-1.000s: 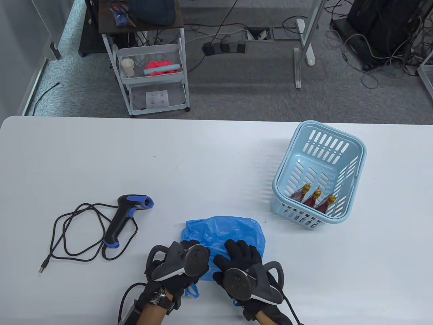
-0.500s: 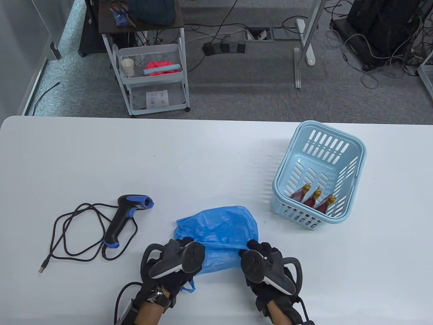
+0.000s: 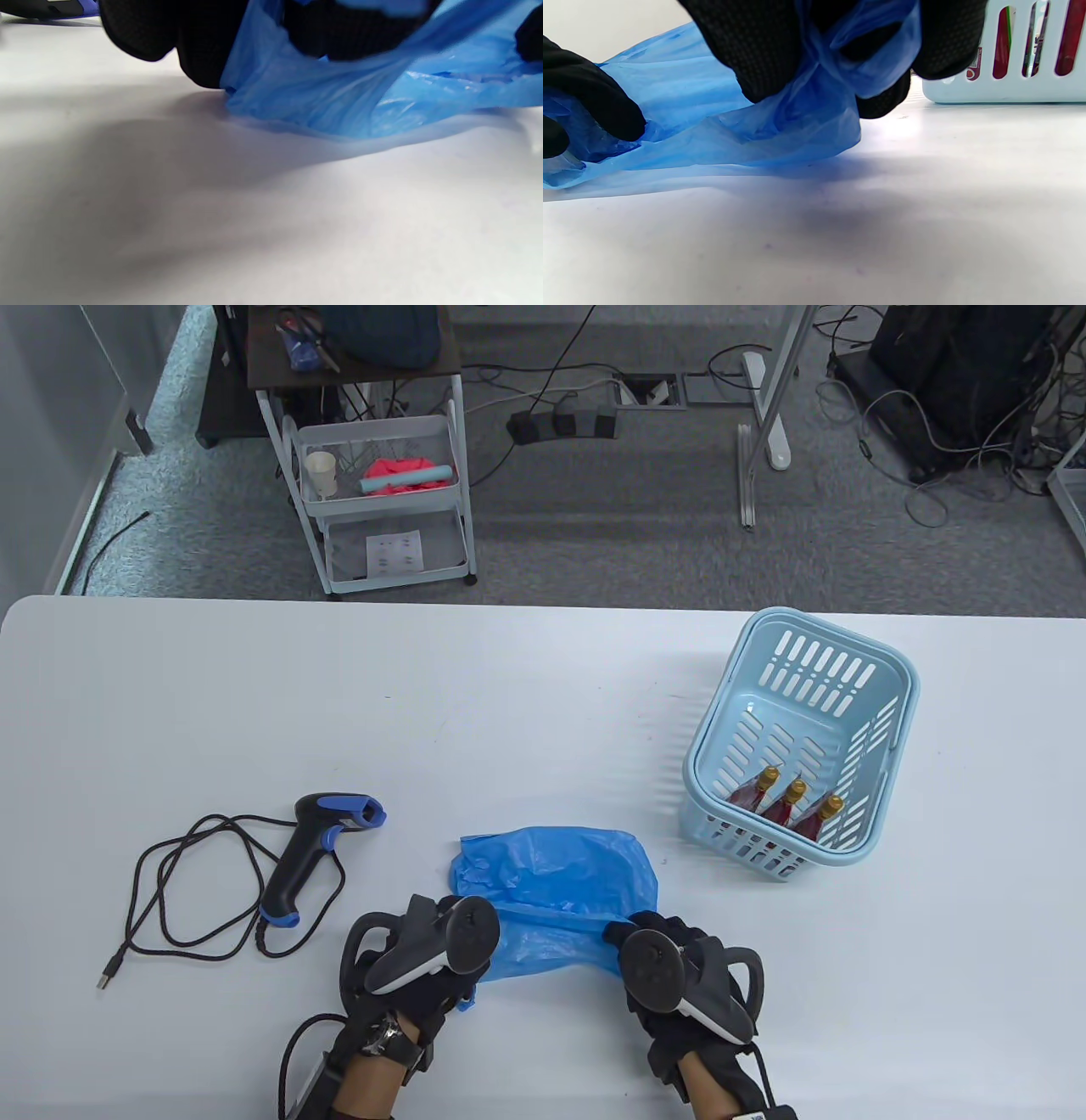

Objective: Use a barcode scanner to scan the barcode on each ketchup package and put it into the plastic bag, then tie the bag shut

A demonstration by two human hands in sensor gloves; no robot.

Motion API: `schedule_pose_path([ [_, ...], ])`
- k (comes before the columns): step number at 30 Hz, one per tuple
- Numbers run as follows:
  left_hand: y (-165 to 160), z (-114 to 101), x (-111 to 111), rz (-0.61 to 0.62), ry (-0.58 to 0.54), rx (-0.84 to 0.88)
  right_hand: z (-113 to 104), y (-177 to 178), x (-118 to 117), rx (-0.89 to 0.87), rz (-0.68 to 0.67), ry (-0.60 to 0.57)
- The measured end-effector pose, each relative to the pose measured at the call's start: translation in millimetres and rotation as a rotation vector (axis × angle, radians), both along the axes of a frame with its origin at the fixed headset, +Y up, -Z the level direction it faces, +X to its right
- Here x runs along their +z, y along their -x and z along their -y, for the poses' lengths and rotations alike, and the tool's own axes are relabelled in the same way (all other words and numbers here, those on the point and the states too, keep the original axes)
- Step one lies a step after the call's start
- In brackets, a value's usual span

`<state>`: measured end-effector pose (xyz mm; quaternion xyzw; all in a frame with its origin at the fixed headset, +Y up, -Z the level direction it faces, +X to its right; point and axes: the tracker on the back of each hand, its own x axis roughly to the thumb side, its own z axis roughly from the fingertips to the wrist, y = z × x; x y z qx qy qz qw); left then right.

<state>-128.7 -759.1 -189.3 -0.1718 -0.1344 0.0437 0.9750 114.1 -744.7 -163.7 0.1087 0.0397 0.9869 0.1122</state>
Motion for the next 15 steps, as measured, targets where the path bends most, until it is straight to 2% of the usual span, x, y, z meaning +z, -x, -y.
schedule_pose_path([
  [8,6,-22,1,-0.022,-0.092,0.166,-19,-1,4,-0.047,-0.013,-0.125],
  [15,10,-46,6,-0.027,-0.163,0.298,-42,-6,4,-0.120,-0.017,-0.136],
])
